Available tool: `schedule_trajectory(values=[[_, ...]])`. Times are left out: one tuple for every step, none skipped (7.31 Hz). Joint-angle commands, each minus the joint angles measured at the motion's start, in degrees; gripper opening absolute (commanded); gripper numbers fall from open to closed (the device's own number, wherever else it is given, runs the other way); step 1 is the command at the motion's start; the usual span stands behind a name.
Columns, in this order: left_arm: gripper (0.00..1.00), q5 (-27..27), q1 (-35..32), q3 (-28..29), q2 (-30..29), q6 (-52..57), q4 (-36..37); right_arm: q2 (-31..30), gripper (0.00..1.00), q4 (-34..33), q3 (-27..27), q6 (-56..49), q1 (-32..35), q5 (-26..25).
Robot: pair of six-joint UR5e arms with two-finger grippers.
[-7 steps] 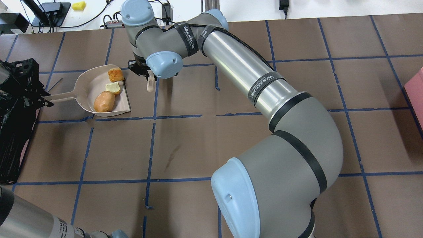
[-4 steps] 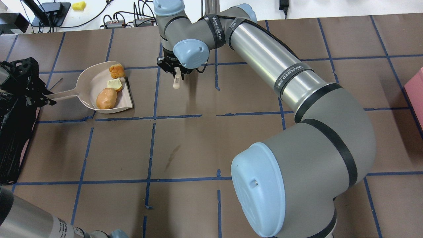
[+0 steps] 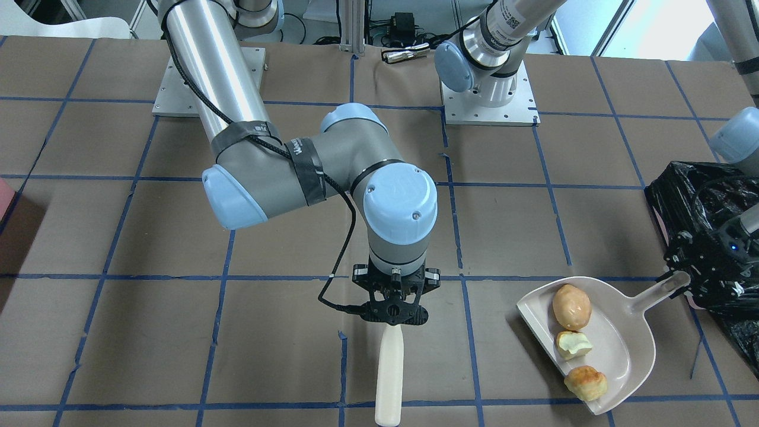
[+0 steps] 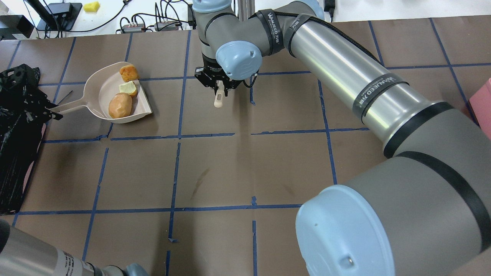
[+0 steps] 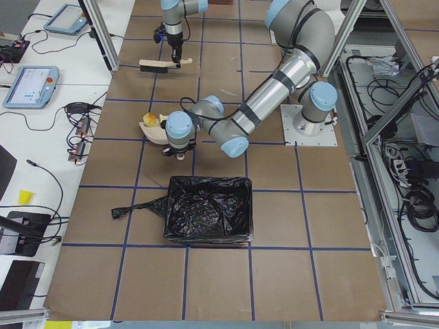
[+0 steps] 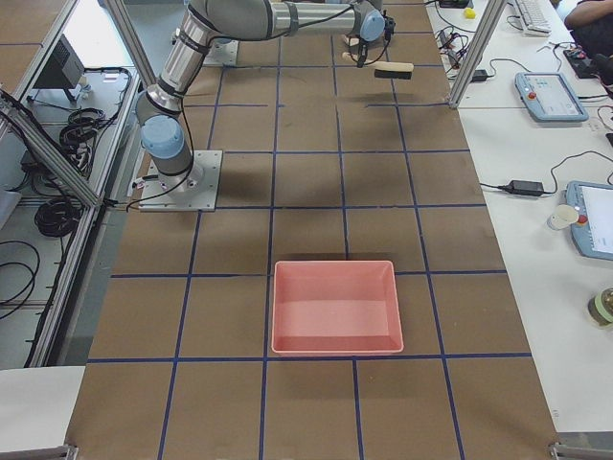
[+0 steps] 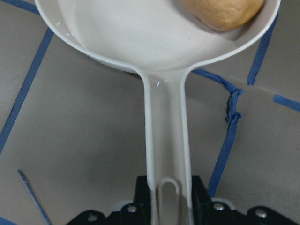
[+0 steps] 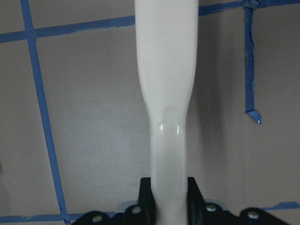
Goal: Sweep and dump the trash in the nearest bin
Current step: 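Lift the brush away with the right gripper while the left gripper raises the dustpan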
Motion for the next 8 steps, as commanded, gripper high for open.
schedule_trajectory(values=[[0.00,-4.4,2.6,0.0,1.1,-3.1,-0.3,-8.9,0.18,0.1,8.9,-0.2,0.0,-1.6],[0.00,-6.6,3.9,0.0,2.2,-3.2,-1.4,-13.3,0.19,0.1,14.0,-0.2,0.3,-1.6],[0.00,-9.8,6.3,0.0,4.0,-3.2,-3.2,-17.3,0.18,0.6,18.2,-0.3,0.6,-1.7],[0.00,-10.6,8.9,0.0,5.3,-3.2,-4.7,-21.2,0.18,0.6,23.3,-2.2,0.5,-1.6],[0.00,-10.7,11.8,0.3,6.8,-3.2,-7.0,-26.2,0.17,0.5,28.1,-3.7,0.5,-1.4],[0.00,-10.8,13.2,0.4,8.1,-3.2,-7.8,-29.9,0.17,0.6,32.1,-3.8,0.6,-1.2],[0.00,-10.8,15.6,0.6,9.6,-2.6,-9.0,-32.1,0.17,0.0,37.4,-3.9,0.7,-0.7],[0.00,-12.0,18.5,0.7,10.8,-1.9,-10.9,-32.9,0.17,-2.2,40.8,-5.1,0.7,-0.2]])
